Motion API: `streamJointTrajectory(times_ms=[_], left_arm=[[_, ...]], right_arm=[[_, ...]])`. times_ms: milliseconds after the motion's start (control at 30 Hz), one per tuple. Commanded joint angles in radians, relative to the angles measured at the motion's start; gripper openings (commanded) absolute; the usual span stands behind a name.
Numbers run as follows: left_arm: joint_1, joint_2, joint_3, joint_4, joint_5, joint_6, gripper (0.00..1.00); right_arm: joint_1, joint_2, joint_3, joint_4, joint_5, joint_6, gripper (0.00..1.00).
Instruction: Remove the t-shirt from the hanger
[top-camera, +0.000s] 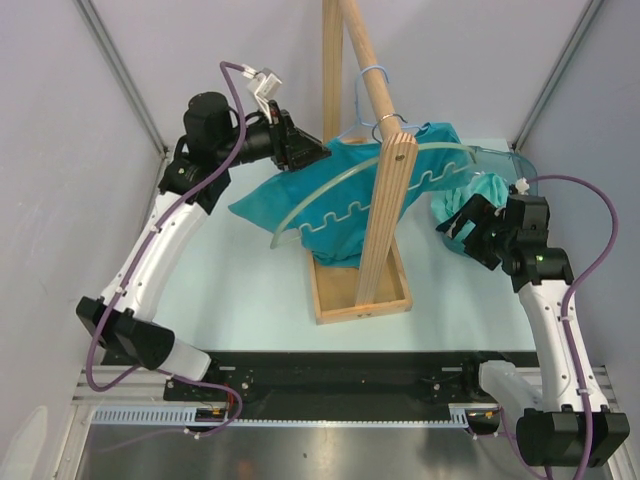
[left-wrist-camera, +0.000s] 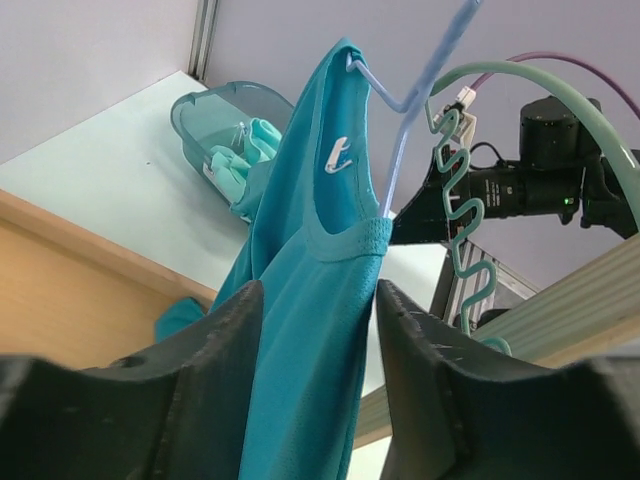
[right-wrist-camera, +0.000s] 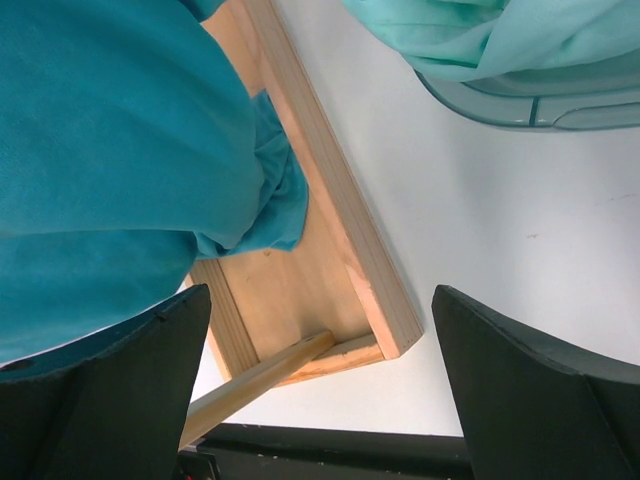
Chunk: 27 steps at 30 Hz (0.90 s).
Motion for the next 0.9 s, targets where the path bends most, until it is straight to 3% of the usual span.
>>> streamJointTrajectory(times_ms=[0,133,267,500,867], left_arm=[[-0.01,0.014,-0.01,0.063,0.01,0.018,0.48],[-0.01,0.016,-0.011,0.058,0.015,0.008,0.36],[-0.01,-0.001,-0.028,0.069,0.024,-0.011,0.17],[-0.01,-0.041,0.012,0.046,0.029,-0.023,0.0],[-0.009,-0.096,0.124,0.024,0.0,-0.103,0.0]], right_arm=[[0.002,-0.034,-0.026,0.025,0.001,0.011,0.97],[0.002,-0.036,-0.028,0.022,-0.005,0.008,0.97],[-0.001,-0.037,-0.025,0.005,0.006,0.002,0.97],[-0.004,-0.048,-0.028,0.005,0.006,-0.003,0.97],[-0.002,-0.044,0.001,-0.013,0.004,-0.006,0.97]])
